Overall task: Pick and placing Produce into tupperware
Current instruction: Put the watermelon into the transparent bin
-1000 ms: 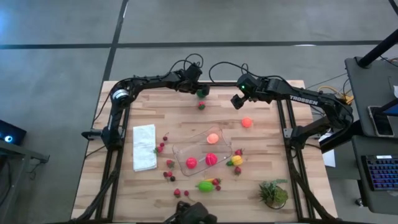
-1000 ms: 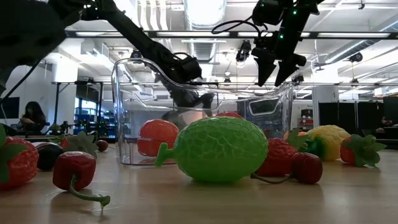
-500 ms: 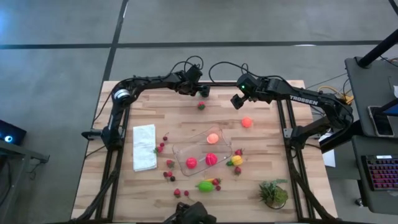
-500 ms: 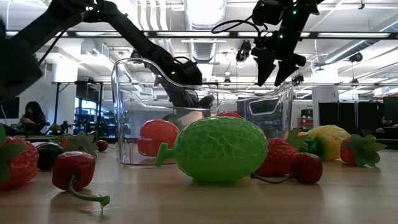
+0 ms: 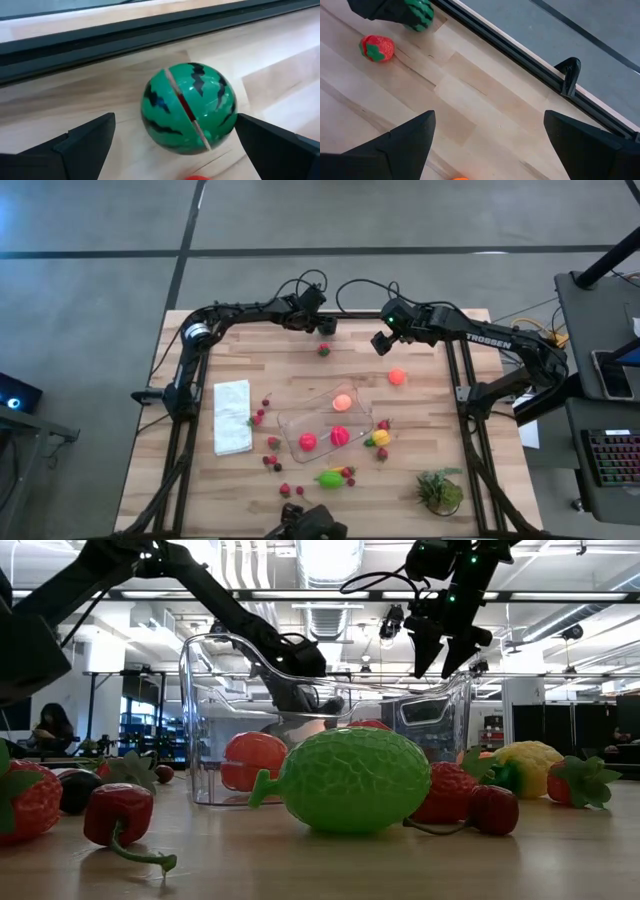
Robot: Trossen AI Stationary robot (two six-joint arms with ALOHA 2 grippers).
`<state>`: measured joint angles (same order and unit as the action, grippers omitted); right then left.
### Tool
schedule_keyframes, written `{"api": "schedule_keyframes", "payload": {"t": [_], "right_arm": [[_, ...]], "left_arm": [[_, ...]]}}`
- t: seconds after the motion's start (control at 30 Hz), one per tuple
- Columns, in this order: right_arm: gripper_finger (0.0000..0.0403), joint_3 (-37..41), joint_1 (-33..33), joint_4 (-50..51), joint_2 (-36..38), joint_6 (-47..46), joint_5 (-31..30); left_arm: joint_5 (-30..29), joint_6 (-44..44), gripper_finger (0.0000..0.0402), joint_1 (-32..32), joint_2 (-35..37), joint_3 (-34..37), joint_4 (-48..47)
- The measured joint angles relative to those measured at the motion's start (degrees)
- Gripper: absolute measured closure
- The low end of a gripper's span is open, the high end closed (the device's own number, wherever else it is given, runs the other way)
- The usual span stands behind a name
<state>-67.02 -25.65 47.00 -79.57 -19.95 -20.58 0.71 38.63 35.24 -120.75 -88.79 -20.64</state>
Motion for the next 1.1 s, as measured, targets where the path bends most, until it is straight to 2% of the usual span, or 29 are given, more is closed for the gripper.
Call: {"api": "schedule_keyframes", "payload": {"t": [0.43,1.1], "right_arm": [[0.0038,-0.02,-0.02,-0.13,0.0,0.05,0.0],[0.0038,0.04,-0.01,-0.65,0.0,0.68,-0.02]], "left_arm": [[-0.04,-0.09,0.0006,-0.17,0.0,-0.31,2.79],[-0.15,-0.15,0.0007,-0.59,-1.47,-0.23,0.3]]}}
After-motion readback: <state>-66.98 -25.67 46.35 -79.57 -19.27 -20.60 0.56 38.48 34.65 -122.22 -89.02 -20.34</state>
